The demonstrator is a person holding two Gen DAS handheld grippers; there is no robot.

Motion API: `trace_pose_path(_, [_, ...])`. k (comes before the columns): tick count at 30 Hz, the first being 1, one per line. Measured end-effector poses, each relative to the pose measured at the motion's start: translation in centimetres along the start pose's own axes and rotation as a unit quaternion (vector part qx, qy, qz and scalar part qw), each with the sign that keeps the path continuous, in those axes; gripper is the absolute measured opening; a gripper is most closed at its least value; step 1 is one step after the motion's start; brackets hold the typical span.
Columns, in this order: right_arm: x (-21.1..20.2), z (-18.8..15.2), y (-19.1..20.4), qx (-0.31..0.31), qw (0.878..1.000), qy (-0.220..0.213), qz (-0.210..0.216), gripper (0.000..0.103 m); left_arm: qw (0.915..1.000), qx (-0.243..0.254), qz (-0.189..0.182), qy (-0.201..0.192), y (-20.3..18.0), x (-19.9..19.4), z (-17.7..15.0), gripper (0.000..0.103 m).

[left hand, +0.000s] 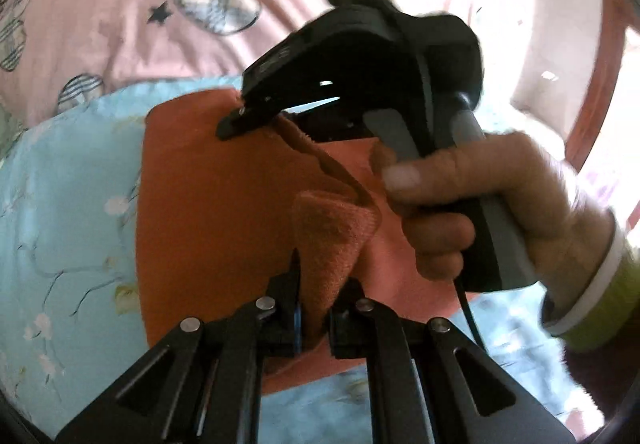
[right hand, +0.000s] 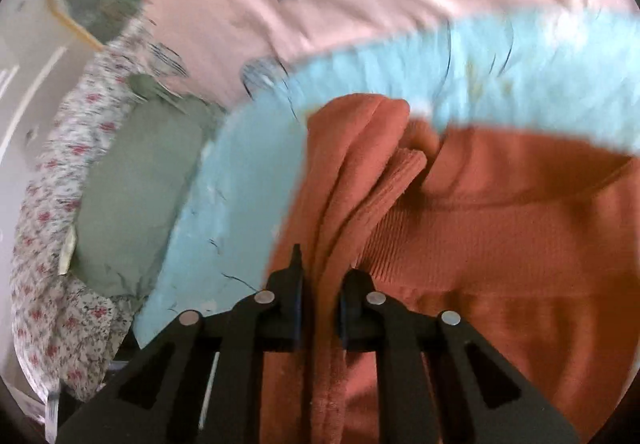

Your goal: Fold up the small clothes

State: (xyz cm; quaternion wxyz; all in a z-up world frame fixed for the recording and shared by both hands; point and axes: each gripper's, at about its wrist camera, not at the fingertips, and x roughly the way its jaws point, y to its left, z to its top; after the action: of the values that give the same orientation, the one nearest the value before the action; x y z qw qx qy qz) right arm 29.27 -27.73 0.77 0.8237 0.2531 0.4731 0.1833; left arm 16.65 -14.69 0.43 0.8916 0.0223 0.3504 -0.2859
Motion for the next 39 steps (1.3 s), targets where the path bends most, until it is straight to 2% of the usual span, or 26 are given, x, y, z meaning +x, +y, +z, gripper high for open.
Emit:
trace_pose_path(4, [-6.0,-0.4,-2.3,-0.009,0.999,-0.031,-0.031,0.015,0.9965,-0.011,-0.083,-0.002,-3.3,0.6,2.1,0.008])
trace_pose_path(7, [-7.9,-1.9,-6.9,0.028,0.997,-0.026,-0.070,0.015,0.9939,0.002,-0.109,0.019,-6.3,3.2,2.2,0.008])
trace_pose_path(9, [-7.7,-2.9,-9.4,0.051,0.995,-0.014,-0.081,0.015,0.9919,0.008,-0.120,0.042,-7.9,5.3,1.7,0.008])
trace_pose_path(12, [-7.2,-4.5,-12.0,0.076,0.994,-0.004,-0.080,0.015,0.9903,0.006,-0.116,0.076,-8.8,8.0,0.7,0.008])
trace_pose_path(17, [-7.9,-4.6,-11.8,0.068,0.995,-0.021,-0.072,0.015,0.9900,-0.009,-0.116,0.080,-8.3,8.7,0.8,0.008])
trace_pose_path(21, [-7.5,-4.9,-11.6,0.055,0.992,-0.016,-0.111,0.015,0.9901,-0.002,-0.115,0.080,-8.4,9.1,1.1,0.008])
trace_pose_path(22, [-7.4,-5.1,-11.6,0.054,0.991,-0.012,-0.123,0.018,0.9897,0.000,-0.116,0.084,-8.9,9.2,0.5,0.009])
trace_pose_path(25, [-8.3,-6.1,-11.6,0.063,0.988,-0.025,-0.135,0.026,0.9869,-0.009,-0.129,0.097,-7.9,9.1,-0.1,0.019])
trace_pose_path(27, [-9.6,-6.9,-11.6,0.072,0.986,-0.041,-0.143,0.039,0.9849,-0.022,-0.140,0.099,-6.9,8.0,-0.4,0.030])
trace_pose_path(29, [-10.9,-7.8,-11.7,0.084,0.986,-0.055,-0.136,0.061,0.9849,-0.032,-0.142,0.095,-5.7,6.6,-0.7,0.047])
trace_pose_path(31, [-11.6,-8.7,-11.6,0.085,0.986,-0.063,-0.128,0.069,0.9874,-0.041,-0.128,0.083,-4.1,5.0,-0.9,0.060])
trace_pose_path(33, [-11.6,-9.4,-11.6,0.089,0.987,-0.058,-0.119,0.070,0.9891,-0.059,-0.113,0.073,-1.9,3.7,-0.9,0.063])
trace_pose_path(35, [-11.3,-10.0,-12.0,0.101,0.988,-0.052,-0.106,0.070,0.9882,-0.083,-0.107,0.072,0.3,3.2,-0.8,0.073])
trace_pose_path(39, [-10.4,-10.3,-12.9,0.119,0.988,-0.042,-0.090,0.070,0.9866,-0.120,-0.076,0.080,5.0,4.1,-0.3,0.077])
